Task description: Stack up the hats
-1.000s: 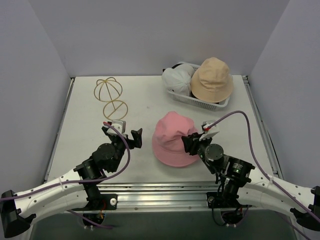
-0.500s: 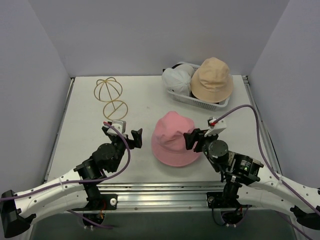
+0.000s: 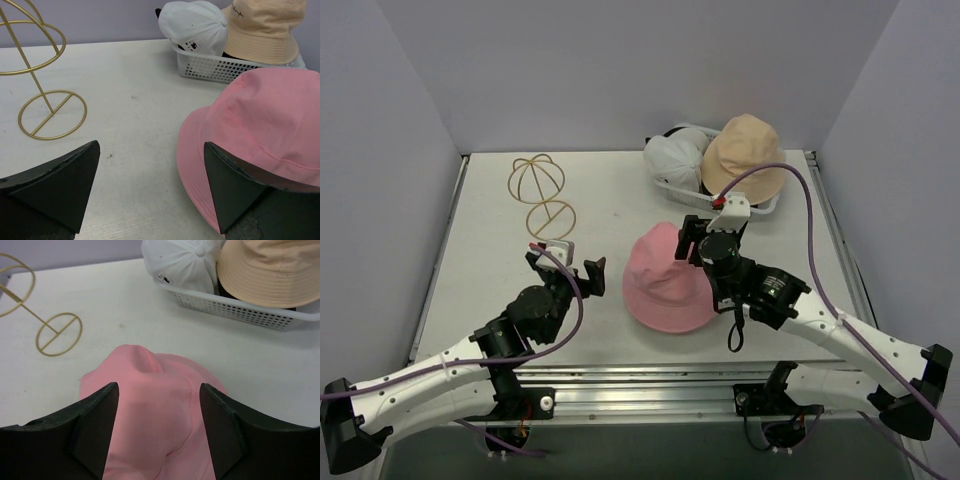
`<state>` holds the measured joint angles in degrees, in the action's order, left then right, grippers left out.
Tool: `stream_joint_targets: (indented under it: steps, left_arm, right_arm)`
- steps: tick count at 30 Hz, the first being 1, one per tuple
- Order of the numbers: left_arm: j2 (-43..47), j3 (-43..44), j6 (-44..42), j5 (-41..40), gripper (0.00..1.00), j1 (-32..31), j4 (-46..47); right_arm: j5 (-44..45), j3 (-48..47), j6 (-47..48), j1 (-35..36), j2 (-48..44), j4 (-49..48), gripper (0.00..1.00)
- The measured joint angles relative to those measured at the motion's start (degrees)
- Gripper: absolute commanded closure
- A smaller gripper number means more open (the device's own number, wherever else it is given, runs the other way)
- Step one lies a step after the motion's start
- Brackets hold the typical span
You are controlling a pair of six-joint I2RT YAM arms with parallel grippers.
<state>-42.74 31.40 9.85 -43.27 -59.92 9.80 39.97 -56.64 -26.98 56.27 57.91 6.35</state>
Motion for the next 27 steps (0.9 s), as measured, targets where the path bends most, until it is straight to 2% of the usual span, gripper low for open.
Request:
stream_joint_targets:
  steps: [5,14,17,21,24,27]
  left_arm:
    - [0.0,0.0,0.0,0.0,0.06,0.0,0.0]
    - [0.1,0.0,0.0,0.0,0.06,0.0,0.0]
    - [0.1,0.0,0.0,0.0,0.06,0.0,0.1]
    - [-0.1,0.0,0.0,0.0,0.06,0.0,0.1]
    - [-0.2,0.0,0.0,0.0,0.06,0.0,0.1]
    - [-0.2,0.0,0.0,0.0,0.06,0.0,0.1]
  right_arm:
    - [-4.5,1.1,-0.4,-7.4,3.8,0.3,0.39]
    - [-6.0,1.3,0.5,-8.8,1.0,0.6,0.36]
    - [-5.8,-3.8,3.1,-11.5,2.2,0.9,0.35]
    - [-6.7,-14.6,6.4,-19.1,7.6,0.0,0.35]
    - [-9.5,-22.9,8.1,-29.1,14.1,-0.4,0.34]
    - [-12.1,-30.0,9.1,-35.6,21.4,0.3,0.34]
